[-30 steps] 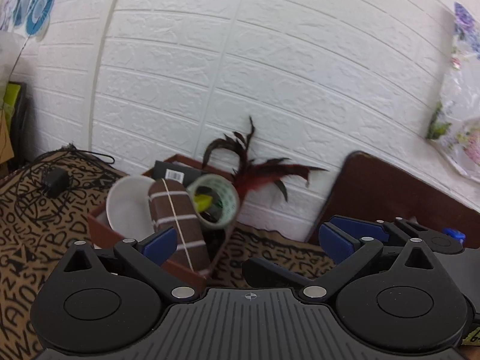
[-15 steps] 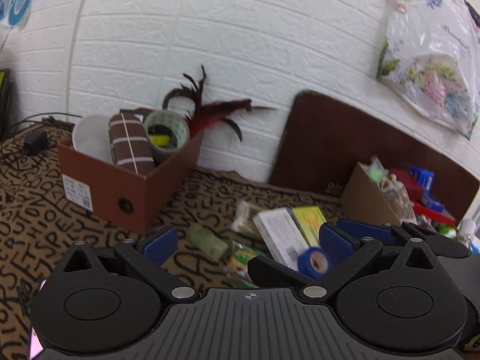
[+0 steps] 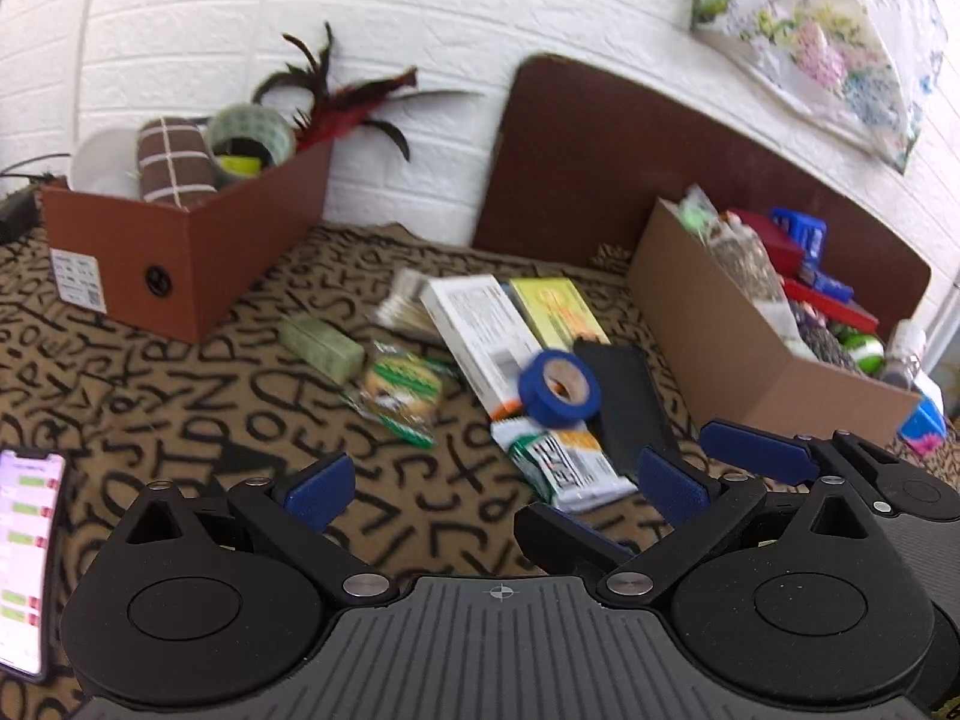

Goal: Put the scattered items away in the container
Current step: 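Move the left gripper back over the scattered items, then grasp the white-green snack packet with the left gripper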

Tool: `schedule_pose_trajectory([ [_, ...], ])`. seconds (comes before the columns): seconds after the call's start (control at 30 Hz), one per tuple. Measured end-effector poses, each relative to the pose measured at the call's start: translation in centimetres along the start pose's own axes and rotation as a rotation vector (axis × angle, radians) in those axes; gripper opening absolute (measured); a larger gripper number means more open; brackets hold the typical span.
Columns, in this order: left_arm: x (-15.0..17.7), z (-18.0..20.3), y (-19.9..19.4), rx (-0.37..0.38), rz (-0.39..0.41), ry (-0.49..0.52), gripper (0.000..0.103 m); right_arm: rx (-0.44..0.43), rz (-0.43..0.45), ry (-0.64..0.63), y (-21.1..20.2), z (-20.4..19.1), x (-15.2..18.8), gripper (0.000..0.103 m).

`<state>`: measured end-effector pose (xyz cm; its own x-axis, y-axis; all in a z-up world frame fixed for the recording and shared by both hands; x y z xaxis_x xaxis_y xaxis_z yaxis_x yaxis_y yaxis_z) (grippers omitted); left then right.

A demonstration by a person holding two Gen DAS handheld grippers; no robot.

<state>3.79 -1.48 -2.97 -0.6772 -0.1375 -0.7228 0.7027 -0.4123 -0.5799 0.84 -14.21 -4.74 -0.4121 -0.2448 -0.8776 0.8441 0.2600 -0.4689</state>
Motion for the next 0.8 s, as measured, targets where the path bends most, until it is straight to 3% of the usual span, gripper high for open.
schedule_pose_trajectory([
  [0.37,0.3,0.4,2.9,-0.004,-0.082,-0.012,0.103,0.016,-0.023,0.024,1.1,1.5,1.3,0.103],
  [0.8,0.1,-0.2,6.6,0.044,-0.180,-0.063,0.101,0.055,-0.086,0.076,3.5,3.4,2.8,0.103],
])
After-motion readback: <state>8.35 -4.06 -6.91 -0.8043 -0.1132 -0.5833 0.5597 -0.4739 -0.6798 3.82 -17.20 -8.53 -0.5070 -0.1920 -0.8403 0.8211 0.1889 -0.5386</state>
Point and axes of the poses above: each gripper's, at about its wrist camera, not at the fingertips, and y roughly the way its jaws point, z to its right, x to its underside, the point moved 2 cm from there along y, roughly the way its jaws point, and after that the axes turned 10 degrees about -y, right-handed, at the moved point
